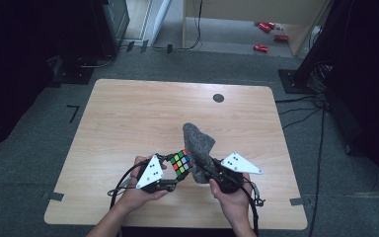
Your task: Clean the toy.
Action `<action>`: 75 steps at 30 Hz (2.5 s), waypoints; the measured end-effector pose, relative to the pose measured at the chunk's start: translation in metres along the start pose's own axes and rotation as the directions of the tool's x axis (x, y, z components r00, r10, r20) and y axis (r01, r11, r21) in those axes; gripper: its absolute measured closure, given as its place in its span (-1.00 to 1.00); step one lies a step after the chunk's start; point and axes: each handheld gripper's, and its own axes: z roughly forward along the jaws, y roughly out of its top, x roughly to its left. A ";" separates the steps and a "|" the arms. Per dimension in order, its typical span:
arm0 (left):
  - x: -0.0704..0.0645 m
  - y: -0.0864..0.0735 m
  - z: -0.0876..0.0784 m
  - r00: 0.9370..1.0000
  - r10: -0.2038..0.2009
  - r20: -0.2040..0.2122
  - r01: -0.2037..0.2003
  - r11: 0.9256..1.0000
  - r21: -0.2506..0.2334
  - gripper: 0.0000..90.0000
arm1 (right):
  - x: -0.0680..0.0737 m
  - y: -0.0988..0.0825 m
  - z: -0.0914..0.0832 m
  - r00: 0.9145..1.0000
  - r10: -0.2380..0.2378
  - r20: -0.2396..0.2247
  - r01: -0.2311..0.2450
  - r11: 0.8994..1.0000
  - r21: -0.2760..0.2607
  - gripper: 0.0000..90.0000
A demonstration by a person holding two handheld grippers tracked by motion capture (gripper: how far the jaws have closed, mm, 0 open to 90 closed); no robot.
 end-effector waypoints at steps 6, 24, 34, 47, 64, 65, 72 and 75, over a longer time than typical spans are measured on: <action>0.000 -0.001 0.000 1.000 0.007 -0.005 -0.007 1.000 0.011 -0.22 | 0.009 0.002 0.001 0.998 -0.039 -0.050 0.039 0.999 -0.010 0.65; 0.001 0.000 -0.002 1.000 -0.009 0.017 0.008 1.000 0.018 -0.22 | -0.002 -0.003 0.003 1.000 0.023 -0.014 -0.023 1.000 0.004 0.62; 0.005 -0.001 -0.005 1.000 -0.001 -0.003 0.001 1.000 0.029 -0.22 | -0.012 -0.008 0.006 0.999 0.039 0.005 -0.040 0.999 0.038 0.61; 0.002 0.000 -0.004 1.000 0.003 0.016 -0.003 1.000 0.026 -0.22 | -0.011 -0.009 0.006 0.995 0.092 -0.047 -0.092 0.996 0.006 0.61; 0.002 -0.001 -0.003 1.000 -0.002 0.022 0.001 0.999 0.032 -0.22 | 0.005 -0.002 0.005 0.999 0.029 -0.044 -0.030 1.000 -0.004 0.60; 0.002 0.000 -0.003 1.000 0.001 0.022 -0.002 1.000 0.031 -0.22 | 0.008 -0.001 0.005 0.999 0.017 -0.048 -0.018 1.000 -0.010 0.60; 0.015 0.004 -0.011 0.997 -0.067 0.035 0.066 0.998 0.013 -0.21 | -0.024 -0.017 0.009 0.995 0.099 0.006 -0.099 0.995 0.032 0.61; 0.031 0.007 -0.020 0.976 -0.210 0.062 0.213 0.976 -0.040 -0.21 | -0.029 -0.024 0.011 0.998 -0.032 0.060 0.029 0.998 0.051 0.60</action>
